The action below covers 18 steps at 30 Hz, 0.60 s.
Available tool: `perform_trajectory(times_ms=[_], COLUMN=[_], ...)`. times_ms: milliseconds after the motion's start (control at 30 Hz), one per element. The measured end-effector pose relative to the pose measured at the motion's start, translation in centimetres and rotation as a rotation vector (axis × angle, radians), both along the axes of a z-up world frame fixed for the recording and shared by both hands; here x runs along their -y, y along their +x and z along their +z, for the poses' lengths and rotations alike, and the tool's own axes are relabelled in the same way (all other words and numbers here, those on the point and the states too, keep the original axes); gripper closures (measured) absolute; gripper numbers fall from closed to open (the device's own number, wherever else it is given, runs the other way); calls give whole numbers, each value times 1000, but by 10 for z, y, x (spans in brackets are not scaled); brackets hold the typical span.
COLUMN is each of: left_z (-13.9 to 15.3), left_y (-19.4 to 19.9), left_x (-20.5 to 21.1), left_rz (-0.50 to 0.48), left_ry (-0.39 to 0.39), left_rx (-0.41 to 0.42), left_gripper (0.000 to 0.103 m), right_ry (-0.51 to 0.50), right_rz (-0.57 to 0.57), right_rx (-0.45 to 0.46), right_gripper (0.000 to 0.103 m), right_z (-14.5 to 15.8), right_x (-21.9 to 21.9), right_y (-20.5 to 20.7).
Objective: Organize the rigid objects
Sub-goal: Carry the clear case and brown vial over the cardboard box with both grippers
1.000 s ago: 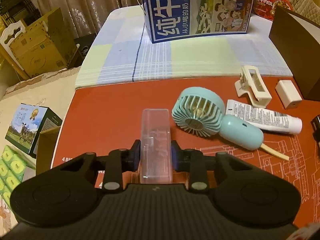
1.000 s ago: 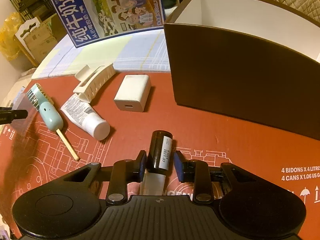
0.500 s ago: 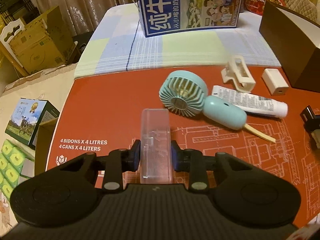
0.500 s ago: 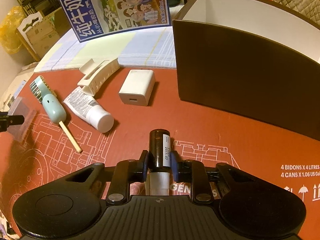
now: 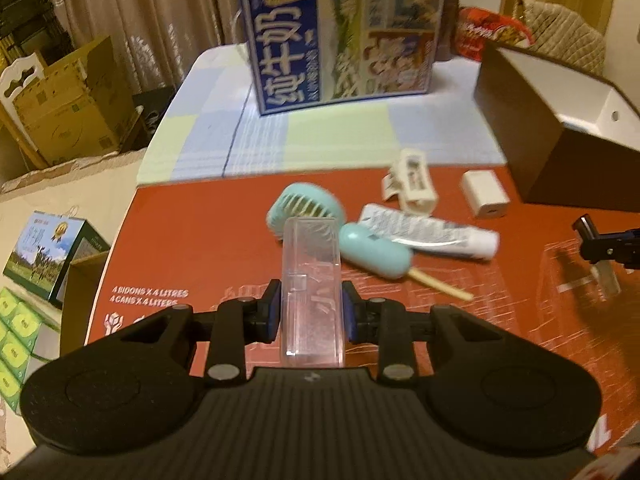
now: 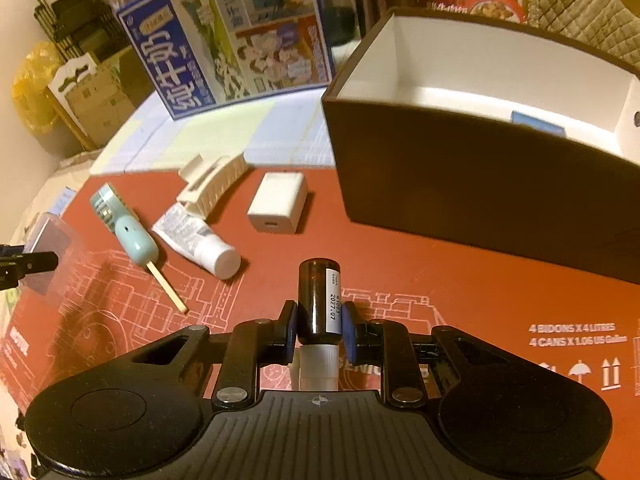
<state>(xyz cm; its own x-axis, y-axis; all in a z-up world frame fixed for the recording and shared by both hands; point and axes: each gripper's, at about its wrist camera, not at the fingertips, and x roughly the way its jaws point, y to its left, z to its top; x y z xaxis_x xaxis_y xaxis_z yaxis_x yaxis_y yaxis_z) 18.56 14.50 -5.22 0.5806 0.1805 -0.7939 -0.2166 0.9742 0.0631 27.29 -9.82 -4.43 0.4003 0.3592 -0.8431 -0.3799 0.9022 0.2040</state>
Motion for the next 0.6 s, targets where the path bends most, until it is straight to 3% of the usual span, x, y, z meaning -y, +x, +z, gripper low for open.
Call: perform_trajectory(times_ms=[300,600], left_z=[30,58], left_y=[18,69], left_x=[45,103], left_rz=[-102,-243], left_ry=[-9,-5], left_rx=[71,150], left_gripper=[77,77], right_ry=[21,31], right_rz=[-23,-112], right_rx=[49,113], right_gripper=[83,83], right_z=[33,69], right_x=[32,94], right_y=[0,21])
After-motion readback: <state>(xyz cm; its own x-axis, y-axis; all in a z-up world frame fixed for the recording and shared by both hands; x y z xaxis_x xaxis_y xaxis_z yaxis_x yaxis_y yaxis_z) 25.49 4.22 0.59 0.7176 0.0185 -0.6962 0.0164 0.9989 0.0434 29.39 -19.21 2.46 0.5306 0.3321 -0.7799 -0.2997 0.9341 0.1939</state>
